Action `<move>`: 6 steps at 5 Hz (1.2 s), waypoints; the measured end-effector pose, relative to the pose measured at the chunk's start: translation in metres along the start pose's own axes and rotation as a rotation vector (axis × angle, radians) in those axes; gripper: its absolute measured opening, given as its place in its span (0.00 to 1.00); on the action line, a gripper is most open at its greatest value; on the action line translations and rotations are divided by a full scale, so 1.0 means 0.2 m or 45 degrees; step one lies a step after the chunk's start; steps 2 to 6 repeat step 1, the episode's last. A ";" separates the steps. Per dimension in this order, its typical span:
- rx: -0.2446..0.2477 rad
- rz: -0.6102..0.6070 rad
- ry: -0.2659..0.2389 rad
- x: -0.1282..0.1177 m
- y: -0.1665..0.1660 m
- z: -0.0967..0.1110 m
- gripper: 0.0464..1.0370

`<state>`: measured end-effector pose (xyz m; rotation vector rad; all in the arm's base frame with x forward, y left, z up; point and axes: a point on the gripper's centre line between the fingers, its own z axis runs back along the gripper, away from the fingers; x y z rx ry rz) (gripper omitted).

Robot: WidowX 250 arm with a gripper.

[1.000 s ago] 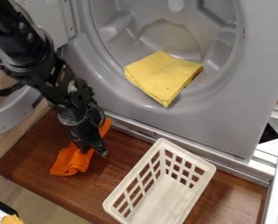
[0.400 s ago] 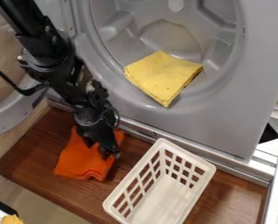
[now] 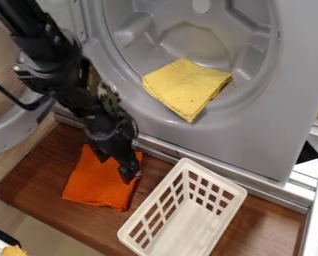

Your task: Take the orange cloth and put it on middle of the table

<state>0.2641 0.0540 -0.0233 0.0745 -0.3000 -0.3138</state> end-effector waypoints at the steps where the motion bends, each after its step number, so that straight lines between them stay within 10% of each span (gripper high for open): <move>1: 0.006 -0.041 -0.018 0.03 -0.01 0.11 0.96; 6: 0.006 -0.041 -0.018 0.03 -0.01 0.11 0.96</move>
